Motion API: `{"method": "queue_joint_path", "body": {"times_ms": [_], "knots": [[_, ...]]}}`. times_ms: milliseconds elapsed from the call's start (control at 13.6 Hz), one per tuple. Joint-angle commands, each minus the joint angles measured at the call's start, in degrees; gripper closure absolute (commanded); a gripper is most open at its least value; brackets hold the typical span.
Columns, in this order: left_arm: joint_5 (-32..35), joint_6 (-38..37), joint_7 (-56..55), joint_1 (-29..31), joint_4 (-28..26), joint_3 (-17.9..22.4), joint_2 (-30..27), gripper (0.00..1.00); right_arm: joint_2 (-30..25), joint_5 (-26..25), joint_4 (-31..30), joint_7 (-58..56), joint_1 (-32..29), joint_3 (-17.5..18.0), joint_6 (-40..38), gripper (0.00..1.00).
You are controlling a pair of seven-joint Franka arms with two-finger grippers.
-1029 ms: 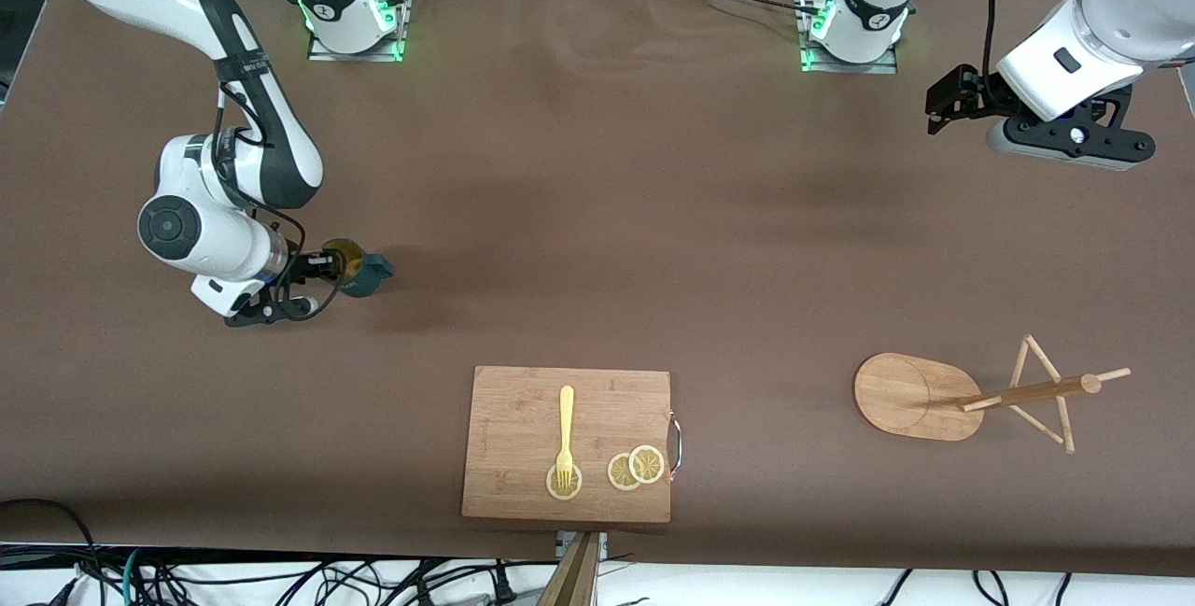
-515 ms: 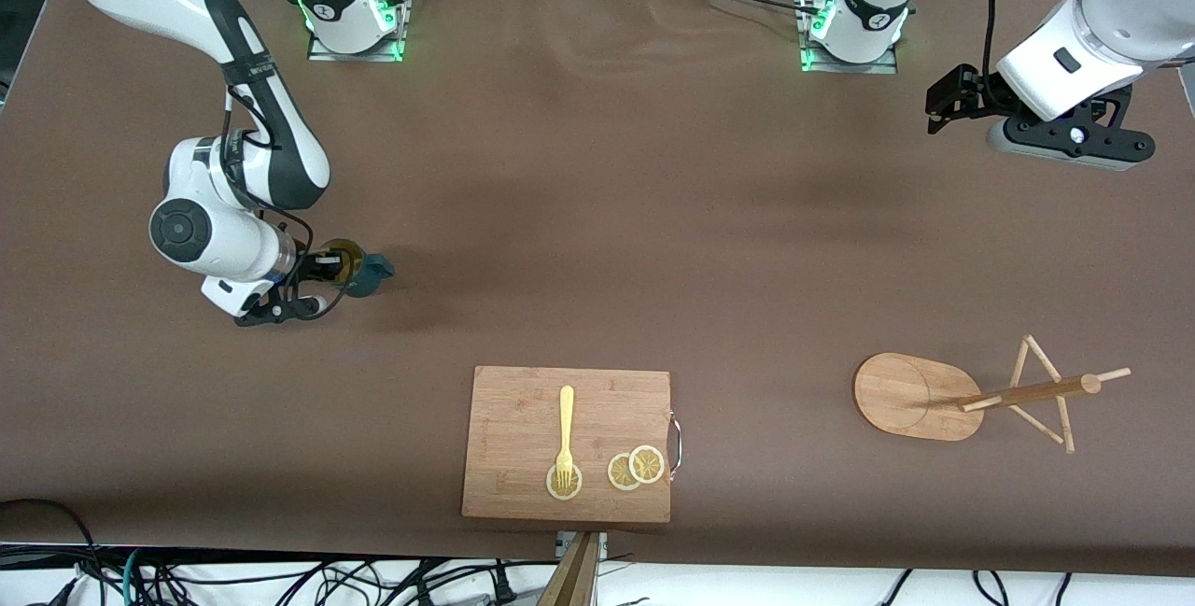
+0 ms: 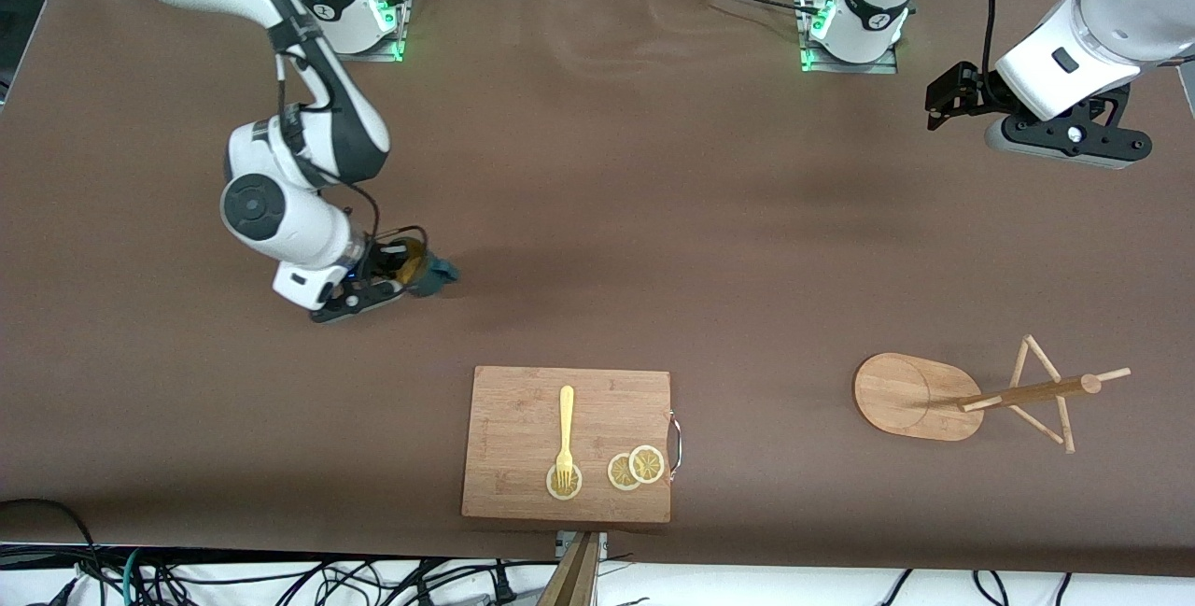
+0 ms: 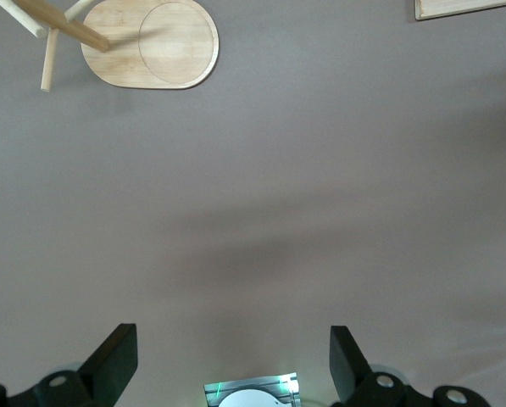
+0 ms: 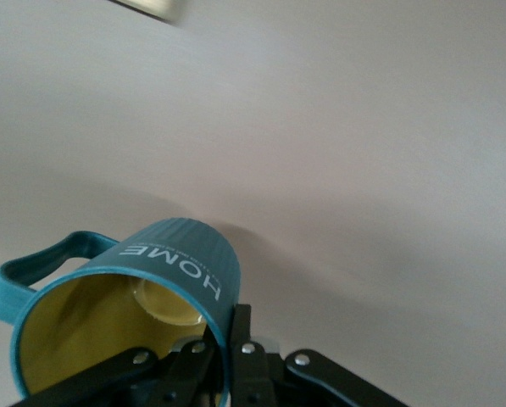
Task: Pass cup and hang on rack
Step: 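Carry the teal mug with the right gripper toward the table middle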
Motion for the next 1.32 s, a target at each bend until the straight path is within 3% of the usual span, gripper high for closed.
{"method": "queue_joint_path", "body": {"times_ms": [0,515,809,956,1250], "knots": [[1.4,-1.2,0.1,-0.3,1.0,-0.1,-0.2,0.00,5.0,-2.0,12.9,4.9,8.6,0.1,-9.1,1.00],[1.3,-1.3,0.1,-0.3,1.0,-0.1,-0.2,0.00,23.8,-3.3,38.7,21.2,27.9,0.0,-9.0,1.00],[1.4,-1.3,0.1,-0.4,1.1,-0.1,-0.2,0.00,27.0,-3.4,39.6,26.4,35.3,-0.5,-1.5,1.00],[1.4,-1.3,0.3,-0.4,1.1,-0.1,-0.2,0.00,27.5,-3.4,39.6,28.2,39.9,-4.0,-1.1,1.00],[1.4,-1.3,0.5,-0.4,1.7,-0.4,0.0,0.00,27.6,-3.3,39.6,32.2,41.6,-5.8,-1.4,1.00]]}}
